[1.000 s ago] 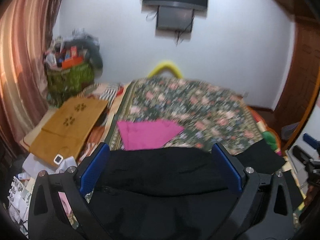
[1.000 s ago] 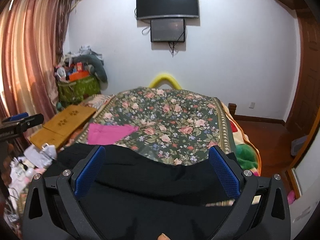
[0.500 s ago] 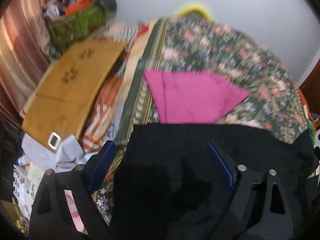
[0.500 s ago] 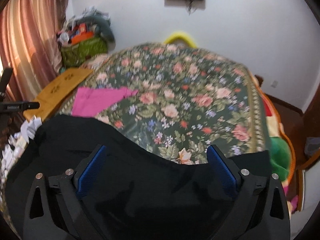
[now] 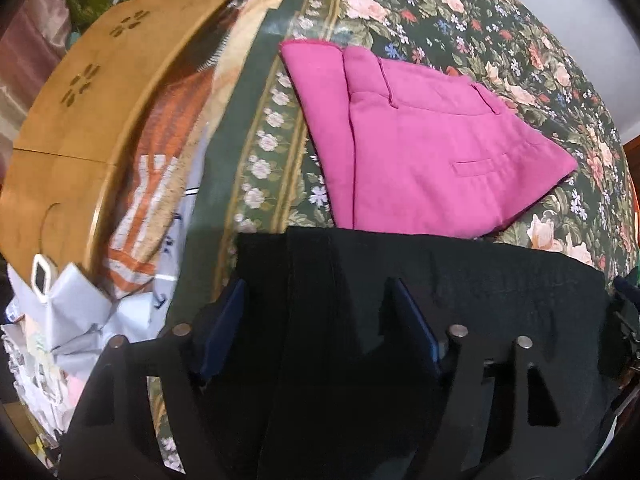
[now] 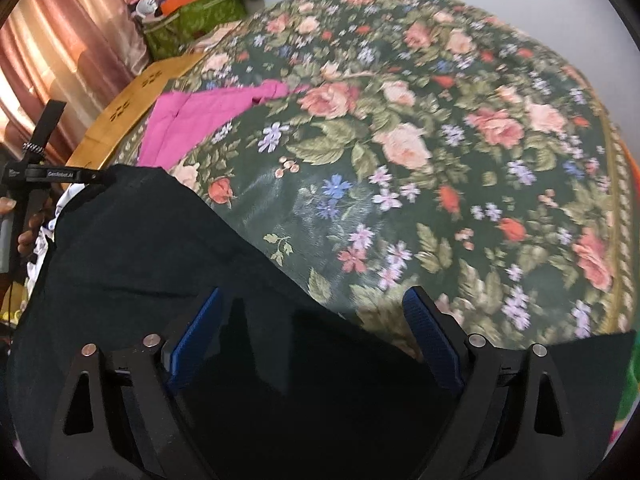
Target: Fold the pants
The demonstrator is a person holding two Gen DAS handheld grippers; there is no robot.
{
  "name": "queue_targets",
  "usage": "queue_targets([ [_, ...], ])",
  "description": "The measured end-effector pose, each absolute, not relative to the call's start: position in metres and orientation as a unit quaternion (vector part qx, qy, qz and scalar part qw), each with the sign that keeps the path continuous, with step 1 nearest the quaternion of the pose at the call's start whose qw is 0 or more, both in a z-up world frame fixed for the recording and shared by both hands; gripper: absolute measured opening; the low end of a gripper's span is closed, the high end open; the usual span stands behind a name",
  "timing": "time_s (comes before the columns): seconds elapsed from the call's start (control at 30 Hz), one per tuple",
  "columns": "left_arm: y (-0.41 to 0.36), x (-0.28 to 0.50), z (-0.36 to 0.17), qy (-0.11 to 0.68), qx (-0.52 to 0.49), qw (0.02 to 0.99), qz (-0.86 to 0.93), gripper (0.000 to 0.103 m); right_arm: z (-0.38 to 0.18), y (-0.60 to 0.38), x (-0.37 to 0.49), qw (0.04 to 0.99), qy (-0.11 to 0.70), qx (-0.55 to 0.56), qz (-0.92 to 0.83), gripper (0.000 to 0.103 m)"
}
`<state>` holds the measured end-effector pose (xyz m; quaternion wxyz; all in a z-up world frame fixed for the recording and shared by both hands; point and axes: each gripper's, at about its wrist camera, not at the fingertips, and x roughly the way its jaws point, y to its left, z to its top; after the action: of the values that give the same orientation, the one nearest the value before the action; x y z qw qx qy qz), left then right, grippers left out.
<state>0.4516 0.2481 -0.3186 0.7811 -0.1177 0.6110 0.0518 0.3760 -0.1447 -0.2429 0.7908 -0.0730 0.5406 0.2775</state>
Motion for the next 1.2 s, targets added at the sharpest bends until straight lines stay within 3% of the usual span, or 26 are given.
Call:
queue_targets([
  [0.1, 0.25, 0.452, -0.323, 0.611, -0.124, 0.78, 0.057, 0.051, -0.249, -0.133, 0.373, 0.793, 0.532, -0.109, 0.276, 0.083],
  [0.17, 0.249, 0.45, -0.322, 0.606, -0.118, 0.785, 0.062, 0.044, -0.25, -0.128, 0.37, 0.794, 0.524, -0.122, 0.283, 0.073],
  [0.23, 0.248, 0.447, -0.32, 0.602, -0.114, 0.788, 0.061, 0.039, -0.249, -0.125, 0.364, 0.791, 0.521, -0.125, 0.295, 0.053],
  [0.37, 0.244, 0.443, -0.315, 0.595, -0.101, 0.795, 0.062, 0.031, -0.248, -0.123, 0.362, 0.788, 0.523, -0.122, 0.3, 0.026],
  [0.4, 0.243, 0.441, -0.313, 0.593, -0.099, 0.796, 0.064, 0.027, -0.248, -0.123, 0.362, 0.788, 0.523, -0.122, 0.299, 0.014],
  [0.43, 0.242, 0.44, -0.309, 0.59, -0.096, 0.799, 0.067, 0.021, -0.247, -0.123, 0.361, 0.787, 0.525, -0.12, 0.3, 0.008],
  [0.6, 0.243, 0.43, -0.277, 0.565, -0.09, 0.817, 0.073, 0.015, -0.228, -0.123, 0.355, 0.811, 0.497, -0.135, 0.277, 0.005],
  [0.87, 0.233, 0.406, -0.192, 0.483, -0.09, 0.868, 0.072, 0.013, -0.145, -0.13, 0.351, 0.868, 0.413, -0.126, 0.244, 0.005],
  [1.2, 0.219, 0.345, -0.162, 0.459, -0.068, 0.883, 0.067, 0.013, -0.118, -0.142, 0.275, 0.872, 0.398, -0.126, 0.256, 0.005],
])
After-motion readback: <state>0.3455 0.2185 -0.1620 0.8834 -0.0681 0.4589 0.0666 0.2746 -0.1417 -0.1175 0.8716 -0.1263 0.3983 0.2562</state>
